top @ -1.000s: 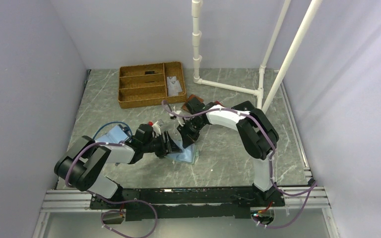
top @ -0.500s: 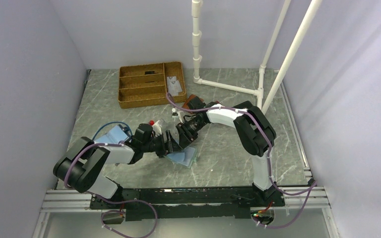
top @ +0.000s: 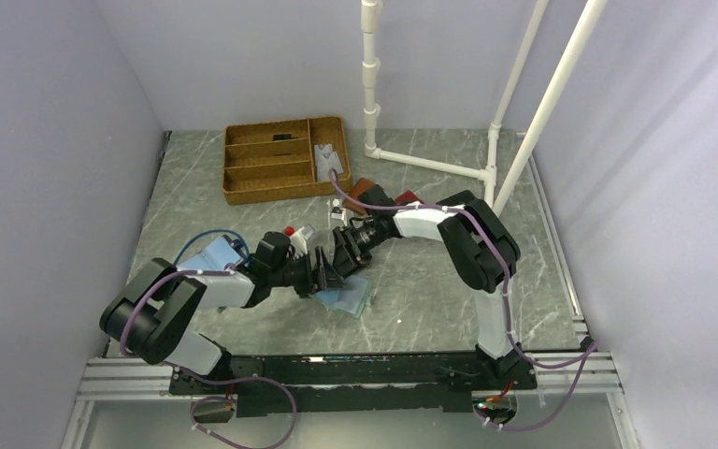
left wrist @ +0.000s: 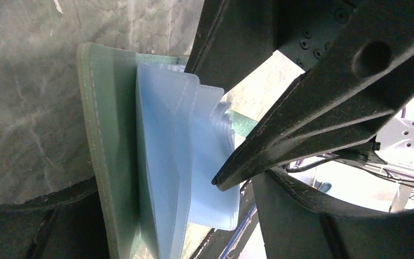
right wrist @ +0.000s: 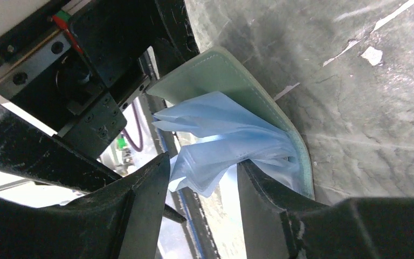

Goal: Take the credit cards out of the card holder
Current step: Open the card holder at the center of the board.

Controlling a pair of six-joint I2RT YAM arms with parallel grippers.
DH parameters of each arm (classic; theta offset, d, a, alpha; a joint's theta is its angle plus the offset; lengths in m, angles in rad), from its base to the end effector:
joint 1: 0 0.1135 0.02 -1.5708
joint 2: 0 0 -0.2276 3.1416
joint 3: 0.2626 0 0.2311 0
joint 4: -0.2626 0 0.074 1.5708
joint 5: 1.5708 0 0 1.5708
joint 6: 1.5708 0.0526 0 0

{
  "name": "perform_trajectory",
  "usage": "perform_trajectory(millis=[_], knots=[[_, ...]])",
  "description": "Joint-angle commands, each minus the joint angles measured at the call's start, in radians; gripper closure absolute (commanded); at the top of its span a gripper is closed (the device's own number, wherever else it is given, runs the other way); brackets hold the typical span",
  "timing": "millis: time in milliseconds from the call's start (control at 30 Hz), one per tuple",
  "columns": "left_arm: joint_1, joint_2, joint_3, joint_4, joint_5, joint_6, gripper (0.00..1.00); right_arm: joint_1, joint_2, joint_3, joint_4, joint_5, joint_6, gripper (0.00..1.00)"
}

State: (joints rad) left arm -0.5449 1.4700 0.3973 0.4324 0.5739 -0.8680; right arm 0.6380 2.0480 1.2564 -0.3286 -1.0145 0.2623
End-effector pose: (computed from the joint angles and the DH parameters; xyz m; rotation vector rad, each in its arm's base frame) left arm 0.2000 -0.1546 0.1019 -0.0358 2.4711 -1.3454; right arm 0.2693 0.2553 0.1074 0.8191 -2.5177 -1.5761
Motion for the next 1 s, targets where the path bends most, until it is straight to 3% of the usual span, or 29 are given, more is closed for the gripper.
perform_trajectory(millis=[0,300,433,567,767,867,967], knots=[[-0.016,0.019,0.036,-0.072,-0.034,0.044,0.23,0.006,0.009,-0.019,0.144,-0.168,0.159,0.47],[-0.018,0.038,0.068,-0.173,-0.103,0.058,0.27,0.000,0.001,-0.013,0.173,-0.262,0.186,0.44],[-0.018,0.035,0.074,-0.229,-0.150,0.054,0.50,-0.012,-0.008,0.005,0.123,-0.256,0.139,0.42],[-0.016,0.025,0.071,-0.273,-0.196,0.047,0.75,-0.032,-0.027,0.073,-0.043,-0.173,-0.027,0.41],[-0.010,0.021,0.059,-0.269,-0.203,0.038,0.91,-0.039,-0.073,0.156,-0.252,0.020,-0.291,0.40],[-0.006,0.020,0.043,-0.235,-0.182,0.037,0.90,-0.037,-0.096,0.194,-0.360,0.126,-0.465,0.40],[-0.003,0.011,0.028,-0.200,-0.158,0.037,0.74,-0.033,-0.115,0.191,-0.431,0.194,-0.617,0.43]])
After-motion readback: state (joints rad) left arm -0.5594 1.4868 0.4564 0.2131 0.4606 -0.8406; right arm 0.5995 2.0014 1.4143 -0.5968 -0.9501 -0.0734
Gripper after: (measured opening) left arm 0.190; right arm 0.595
